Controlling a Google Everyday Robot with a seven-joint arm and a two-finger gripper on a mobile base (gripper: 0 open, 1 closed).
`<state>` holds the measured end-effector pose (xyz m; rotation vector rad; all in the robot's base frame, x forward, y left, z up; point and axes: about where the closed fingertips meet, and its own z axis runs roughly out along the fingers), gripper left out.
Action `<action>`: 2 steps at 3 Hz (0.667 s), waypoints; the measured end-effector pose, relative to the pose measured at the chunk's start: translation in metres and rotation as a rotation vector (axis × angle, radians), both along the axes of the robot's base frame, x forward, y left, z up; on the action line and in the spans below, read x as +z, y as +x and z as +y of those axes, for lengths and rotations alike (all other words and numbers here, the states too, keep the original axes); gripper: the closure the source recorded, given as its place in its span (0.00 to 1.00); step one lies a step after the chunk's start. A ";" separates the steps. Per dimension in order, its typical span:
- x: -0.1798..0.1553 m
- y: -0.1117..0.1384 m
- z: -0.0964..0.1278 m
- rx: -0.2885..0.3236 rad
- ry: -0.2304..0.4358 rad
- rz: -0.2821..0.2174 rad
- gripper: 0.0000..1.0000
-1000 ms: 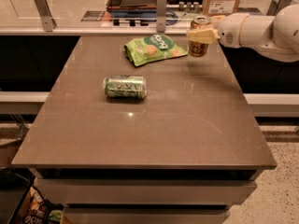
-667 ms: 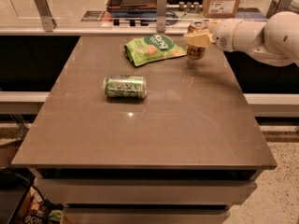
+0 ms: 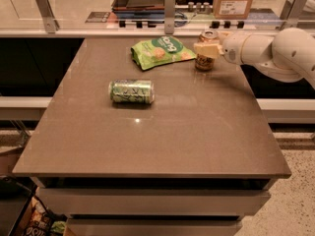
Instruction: Move orange can near green rice chip bag
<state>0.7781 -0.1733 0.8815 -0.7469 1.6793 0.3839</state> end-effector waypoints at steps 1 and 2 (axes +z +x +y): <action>0.006 0.000 0.000 0.000 0.000 0.001 1.00; 0.008 0.000 0.000 -0.001 0.000 0.001 0.82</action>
Offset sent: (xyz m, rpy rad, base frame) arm -0.0001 -0.0001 0.0047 0.0004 0.0005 -0.0005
